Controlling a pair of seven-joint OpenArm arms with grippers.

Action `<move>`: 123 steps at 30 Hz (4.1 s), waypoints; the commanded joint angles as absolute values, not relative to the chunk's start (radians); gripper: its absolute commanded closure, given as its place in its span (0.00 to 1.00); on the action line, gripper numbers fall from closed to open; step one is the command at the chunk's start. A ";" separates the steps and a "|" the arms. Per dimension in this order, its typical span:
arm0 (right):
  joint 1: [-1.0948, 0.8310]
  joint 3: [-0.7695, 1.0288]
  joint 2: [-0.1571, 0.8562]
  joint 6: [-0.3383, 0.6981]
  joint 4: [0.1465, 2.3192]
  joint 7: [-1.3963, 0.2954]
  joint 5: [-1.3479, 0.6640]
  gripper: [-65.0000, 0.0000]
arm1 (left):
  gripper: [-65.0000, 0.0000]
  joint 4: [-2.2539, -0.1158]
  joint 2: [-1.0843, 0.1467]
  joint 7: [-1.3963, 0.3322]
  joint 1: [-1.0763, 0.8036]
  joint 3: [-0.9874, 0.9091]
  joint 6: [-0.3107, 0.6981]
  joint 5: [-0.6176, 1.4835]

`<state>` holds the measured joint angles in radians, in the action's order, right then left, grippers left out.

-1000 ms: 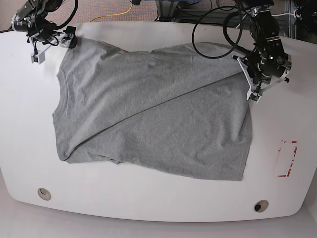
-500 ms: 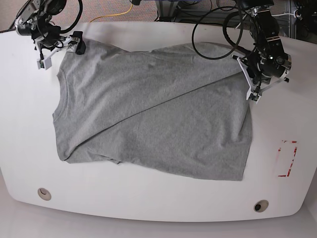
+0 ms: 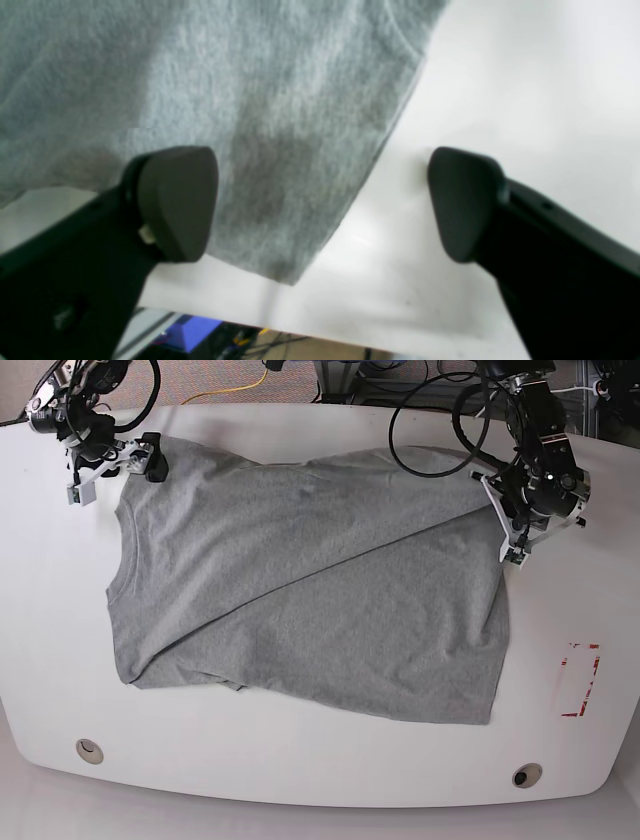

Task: Layout the t-shirt on the table in an organized manner, then fold the t-shirt properly

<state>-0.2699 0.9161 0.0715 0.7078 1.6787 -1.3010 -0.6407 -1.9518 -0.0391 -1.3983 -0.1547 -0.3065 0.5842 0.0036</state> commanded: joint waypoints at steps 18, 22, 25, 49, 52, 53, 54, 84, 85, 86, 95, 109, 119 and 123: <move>-0.369 0.909 0.053 0.698 1.662 -1.382 -0.714 0.00 | 1.00 -1.968 -0.045 -1.396 -0.147 -0.308 0.584 0.002; -0.369 0.909 0.050 0.698 1.662 -1.382 -0.711 0.00 | 1.00 -1.968 -0.045 -1.396 -0.145 -0.308 0.584 0.002; -0.371 0.914 0.050 0.698 1.661 -1.382 -0.707 0.00 | 1.00 -1.968 -0.045 -1.396 -0.143 -0.308 0.584 0.002; -0.386 0.908 0.058 0.698 1.538 -1.356 -0.705 0.00 | 1.00 -1.968 -0.045 -1.396 -0.142 -0.308 0.584 0.002; -0.384 0.906 0.059 0.698 1.531 -1.356 -0.711 0.00 | 1.00 -1.968 -0.045 -1.396 -0.142 -0.308 0.584 0.002; -0.384 0.906 0.059 0.698 1.532 -1.356 -0.713 0.00 | 1.00 -1.968 -0.044 -1.396 -0.142 -0.308 0.584 0.002; -0.384 0.906 0.059 0.698 1.535 -1.357 -0.714 0.00 | 1.00 -1.968 -0.042 -1.396 -0.142 -0.308 0.584 0.002; -0.450 0.908 0.068 0.698 1.943 -1.395 -0.825 0.00 | 1.00 -1.968 -0.044 -1.396 -0.147 -0.308 0.584 0.002; -0.464 0.908 0.070 0.698 1.948 -1.394 -0.852 0.00 | 1.00 -1.968 -0.044 -1.396 -0.147 -0.308 0.584 0.002; -0.472 0.906 0.071 0.698 1.948 -1.392 -0.869 0.00 | 1.00 -1.968 -0.044 -1.396 -0.147 -0.308 0.584 0.002; -0.475 0.911 0.073 0.698 1.931 -1.380 -0.905 0.00 | 1.00 -1.968 -0.044 -1.396 -0.147 -0.308 0.584 0.002; -0.420 0.911 0.073 0.698 1.715 -1.372 -0.906 0.00 | 1.00 -1.968 -0.045 -1.396 -0.148 -0.308 0.584 0.002; -0.409 0.905 0.090 0.698 1.712 -1.376 -0.909 0.00 | 1.00 -1.968 -0.045 -1.396 -0.148 -0.308 0.584 0.002; -0.407 0.903 0.088 0.698 1.712 -1.377 -0.909 0.00 | 1.00 -1.968 -0.045 -1.396 -0.148 -0.308 0.584 0.002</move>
